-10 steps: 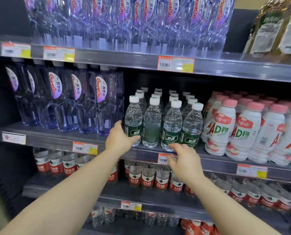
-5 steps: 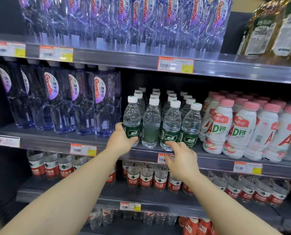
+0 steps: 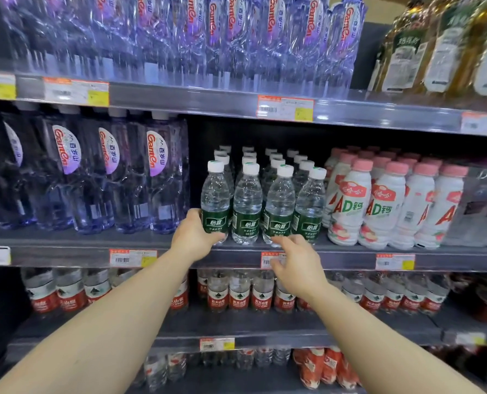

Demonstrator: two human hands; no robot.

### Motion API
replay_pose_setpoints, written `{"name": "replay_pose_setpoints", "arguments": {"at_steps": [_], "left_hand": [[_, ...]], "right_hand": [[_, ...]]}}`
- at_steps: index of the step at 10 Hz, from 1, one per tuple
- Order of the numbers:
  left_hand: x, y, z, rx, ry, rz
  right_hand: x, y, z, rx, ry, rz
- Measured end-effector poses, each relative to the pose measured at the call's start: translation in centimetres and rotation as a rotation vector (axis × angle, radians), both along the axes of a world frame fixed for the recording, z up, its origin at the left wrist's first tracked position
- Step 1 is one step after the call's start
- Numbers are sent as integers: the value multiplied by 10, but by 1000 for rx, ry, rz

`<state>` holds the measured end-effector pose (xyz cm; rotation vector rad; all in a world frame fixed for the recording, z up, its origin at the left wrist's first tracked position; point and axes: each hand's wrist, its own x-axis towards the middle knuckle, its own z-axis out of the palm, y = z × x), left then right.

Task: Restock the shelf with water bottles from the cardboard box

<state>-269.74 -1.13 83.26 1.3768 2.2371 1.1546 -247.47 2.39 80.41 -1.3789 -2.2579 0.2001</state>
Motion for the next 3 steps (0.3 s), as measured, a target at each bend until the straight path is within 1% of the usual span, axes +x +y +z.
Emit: {"name": "replay_pose_setpoints", "arguments": {"at_steps": [1, 2, 3], "left_hand": [[-3, 2, -5, 16, -18, -22], [0, 1, -9, 80, 8, -15], [13, -11, -4, 141, 166, 119]], "right_hand": [[-3, -4, 4, -18, -9, -33], [-5, -5, 9, 23, 45, -79], [-9, -6, 18, 139, 63, -163]]}}
